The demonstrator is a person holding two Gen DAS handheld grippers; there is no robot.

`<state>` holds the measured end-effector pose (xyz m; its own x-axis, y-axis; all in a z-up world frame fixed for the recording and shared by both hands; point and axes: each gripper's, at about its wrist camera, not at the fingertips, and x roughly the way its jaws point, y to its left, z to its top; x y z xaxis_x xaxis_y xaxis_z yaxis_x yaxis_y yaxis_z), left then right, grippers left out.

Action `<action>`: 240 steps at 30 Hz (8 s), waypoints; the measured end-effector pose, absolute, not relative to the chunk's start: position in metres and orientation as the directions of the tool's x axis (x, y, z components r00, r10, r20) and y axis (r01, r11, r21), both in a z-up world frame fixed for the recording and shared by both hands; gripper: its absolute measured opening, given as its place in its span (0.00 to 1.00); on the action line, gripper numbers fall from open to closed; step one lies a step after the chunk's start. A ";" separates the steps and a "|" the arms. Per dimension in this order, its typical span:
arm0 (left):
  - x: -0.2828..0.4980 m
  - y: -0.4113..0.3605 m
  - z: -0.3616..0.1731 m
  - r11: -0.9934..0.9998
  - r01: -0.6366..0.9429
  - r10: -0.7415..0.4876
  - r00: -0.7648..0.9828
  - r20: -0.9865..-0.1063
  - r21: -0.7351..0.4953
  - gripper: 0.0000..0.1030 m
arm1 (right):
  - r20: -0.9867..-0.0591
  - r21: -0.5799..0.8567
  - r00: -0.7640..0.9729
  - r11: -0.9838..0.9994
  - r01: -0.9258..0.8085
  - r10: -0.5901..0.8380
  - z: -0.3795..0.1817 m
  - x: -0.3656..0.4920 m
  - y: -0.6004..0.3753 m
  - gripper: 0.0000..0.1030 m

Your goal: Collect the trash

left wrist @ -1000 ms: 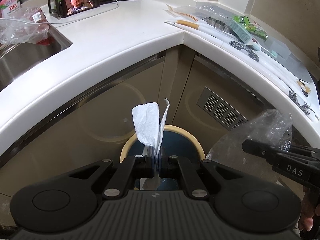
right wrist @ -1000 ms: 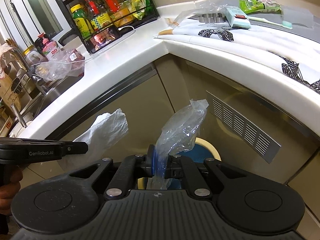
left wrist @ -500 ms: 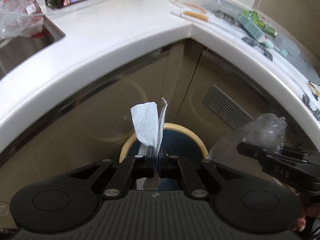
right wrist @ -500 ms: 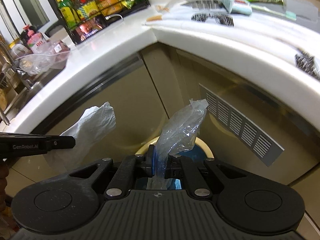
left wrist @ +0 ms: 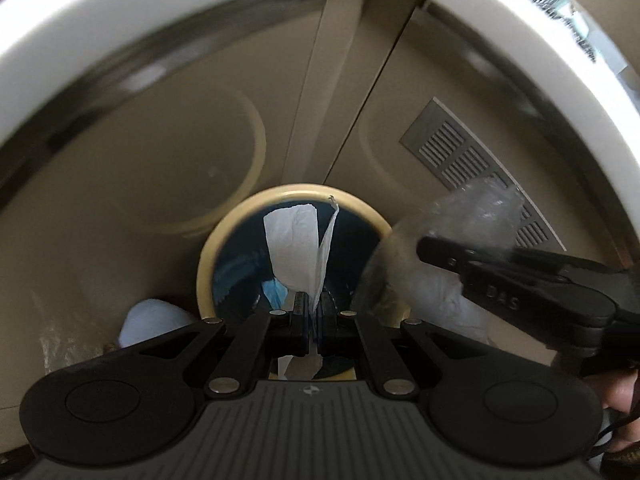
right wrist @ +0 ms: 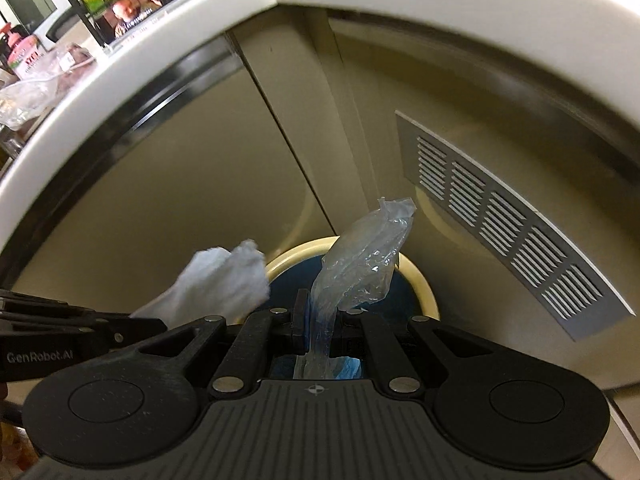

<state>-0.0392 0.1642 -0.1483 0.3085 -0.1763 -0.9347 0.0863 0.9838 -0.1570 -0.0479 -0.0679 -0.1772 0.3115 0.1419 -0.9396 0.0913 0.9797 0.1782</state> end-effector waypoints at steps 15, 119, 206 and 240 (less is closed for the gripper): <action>0.010 0.161 -0.216 0.968 0.068 -0.251 0.154 -0.956 -0.243 0.03 | -0.975 0.157 0.171 0.984 0.085 0.141 -0.259 -0.019 -0.061 0.07; -0.156 0.120 -0.133 0.937 0.331 0.006 0.299 -0.954 0.109 0.99 | -0.948 0.165 0.301 0.966 0.197 0.100 -0.104 -0.134 -0.070 0.94; -0.131 0.118 -0.082 0.962 0.222 0.039 0.458 -0.888 0.157 1.00 | -0.899 0.254 0.400 0.956 0.144 0.179 -0.067 -0.116 -0.085 0.95; -0.081 0.119 -0.045 0.975 0.137 0.091 0.478 -0.874 0.177 1.00 | -0.720 -0.072 0.623 0.926 0.370 -0.305 -0.025 0.049 -0.277 0.99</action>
